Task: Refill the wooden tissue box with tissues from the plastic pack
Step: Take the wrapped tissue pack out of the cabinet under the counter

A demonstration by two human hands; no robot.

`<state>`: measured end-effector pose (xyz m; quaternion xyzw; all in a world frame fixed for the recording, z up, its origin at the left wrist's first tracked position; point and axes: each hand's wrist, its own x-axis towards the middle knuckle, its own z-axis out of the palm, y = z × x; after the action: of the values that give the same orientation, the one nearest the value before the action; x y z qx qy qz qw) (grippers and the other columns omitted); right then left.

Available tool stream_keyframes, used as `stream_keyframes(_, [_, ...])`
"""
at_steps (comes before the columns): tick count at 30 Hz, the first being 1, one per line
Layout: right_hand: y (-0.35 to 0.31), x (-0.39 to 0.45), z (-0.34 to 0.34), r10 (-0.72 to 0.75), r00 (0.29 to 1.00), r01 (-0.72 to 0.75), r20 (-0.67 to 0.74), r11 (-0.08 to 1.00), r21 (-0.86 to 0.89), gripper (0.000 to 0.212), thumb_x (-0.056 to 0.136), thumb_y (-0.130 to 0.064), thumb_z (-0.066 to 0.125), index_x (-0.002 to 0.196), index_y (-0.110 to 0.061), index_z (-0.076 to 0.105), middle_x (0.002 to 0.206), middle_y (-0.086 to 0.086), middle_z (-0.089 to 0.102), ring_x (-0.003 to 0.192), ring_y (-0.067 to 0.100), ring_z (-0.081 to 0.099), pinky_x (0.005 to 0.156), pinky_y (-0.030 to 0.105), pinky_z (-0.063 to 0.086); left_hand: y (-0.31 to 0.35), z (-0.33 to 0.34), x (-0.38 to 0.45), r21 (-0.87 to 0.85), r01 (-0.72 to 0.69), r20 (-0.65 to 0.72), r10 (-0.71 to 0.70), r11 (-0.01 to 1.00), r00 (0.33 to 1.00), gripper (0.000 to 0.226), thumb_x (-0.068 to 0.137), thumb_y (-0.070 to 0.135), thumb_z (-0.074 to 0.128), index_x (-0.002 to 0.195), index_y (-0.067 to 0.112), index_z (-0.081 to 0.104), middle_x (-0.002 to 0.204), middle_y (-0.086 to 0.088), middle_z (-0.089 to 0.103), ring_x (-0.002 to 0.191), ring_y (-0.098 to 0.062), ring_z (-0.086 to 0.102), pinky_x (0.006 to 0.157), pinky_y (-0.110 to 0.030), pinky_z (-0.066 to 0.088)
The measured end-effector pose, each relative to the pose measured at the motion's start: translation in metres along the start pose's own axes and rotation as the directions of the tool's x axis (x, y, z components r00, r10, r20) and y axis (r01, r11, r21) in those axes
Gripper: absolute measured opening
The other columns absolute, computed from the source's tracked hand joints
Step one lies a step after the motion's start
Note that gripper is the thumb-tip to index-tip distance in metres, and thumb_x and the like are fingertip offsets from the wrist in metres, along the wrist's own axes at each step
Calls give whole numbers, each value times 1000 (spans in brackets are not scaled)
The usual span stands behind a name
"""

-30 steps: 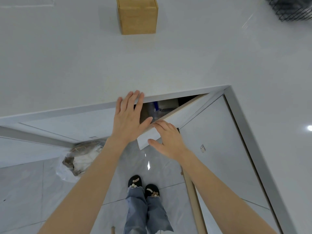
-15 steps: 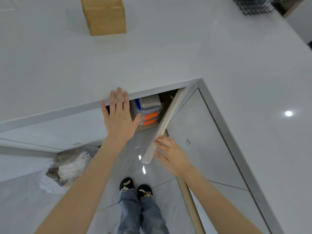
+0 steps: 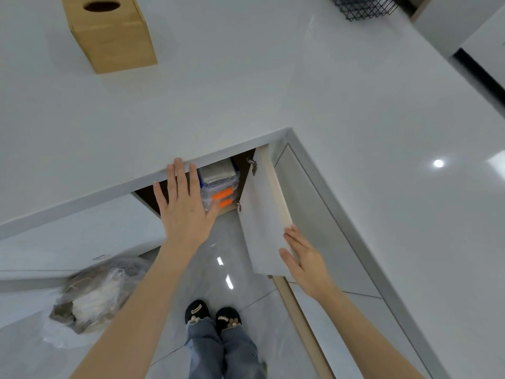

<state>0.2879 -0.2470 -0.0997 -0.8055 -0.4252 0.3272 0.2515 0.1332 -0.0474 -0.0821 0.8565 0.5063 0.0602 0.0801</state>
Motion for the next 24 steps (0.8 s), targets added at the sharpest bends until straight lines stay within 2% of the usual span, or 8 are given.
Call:
stream_keyframes(2, [7,1,-6,29,998,-28,-54,1000,11,47,95,-22,49,137,-4,38,143,-8,33,136,0,17,107,6,22,1,0,0,-3,12,0,-12,1000,1000,81,80,57,20,144,8,17,154,-19,14,142,-33,12,112,-55,9])
stream_keyframes(4, [15,4,-11,23,996,-26,-82,999,-33,49,94,-23,50,138,-5,38,148,-3,33,135,-1,17,111,15,16,2,0,0,-4,13,-3,-13,1000,1000,80,81,57,20,144,7,20,153,-19,16,142,-34,14,111,-56,11])
stream_keyframes(8, [24,6,-8,-10,995,-1,-99,995,-104,50,93,-27,51,137,-6,41,148,-2,34,136,0,16,112,19,16,2,0,1,18,9,0,-9,1000,1000,75,82,51,25,143,6,24,152,-21,20,140,-36,19,110,-57,16])
stream_keyframes(11, [20,9,3,-51,980,10,-192,978,-207,50,92,-36,39,131,-7,48,143,-1,41,137,7,22,113,25,21,1,0,2,38,14,4,-14,999,1000,73,82,46,29,142,6,25,151,-21,24,139,-37,23,109,-58,19])
stream_keyframes(15, [-1,34,13,-220,954,148,-206,938,-314,48,90,-28,35,127,-4,52,136,12,52,133,19,34,114,27,18,2,1,6,-3,28,-51,-28,1000,998,71,82,45,30,141,6,28,149,-21,28,138,-36,25,110,-56,17])
stream_keyframes(18, [-23,63,30,-261,949,200,-177,932,-304,45,91,-23,35,128,-4,51,135,13,53,131,24,41,113,34,23,3,7,8,-34,22,-105,-25,999,994,69,87,47,24,143,6,23,152,-18,23,141,-32,19,112,-52,10])
stream_keyframes(21, [-37,97,53,-209,965,191,-159,974,-126,38,95,-12,42,132,-6,47,139,11,49,132,22,40,113,27,24,-1,23,16,-4,-36,-200,35,999,979,64,92,44,21,144,7,19,152,-16,22,142,-27,15,113,-49,5])
stream_keyframes(24, [-41,132,74,-18,986,36,-163,994,106,31,96,-8,44,124,-4,54,125,11,59,111,15,51,89,5,28,-13,40,23,49,-85,-338,97,995,936,60,93,38,29,143,7,19,151,-15,25,141,-23,9,115,-45,1])
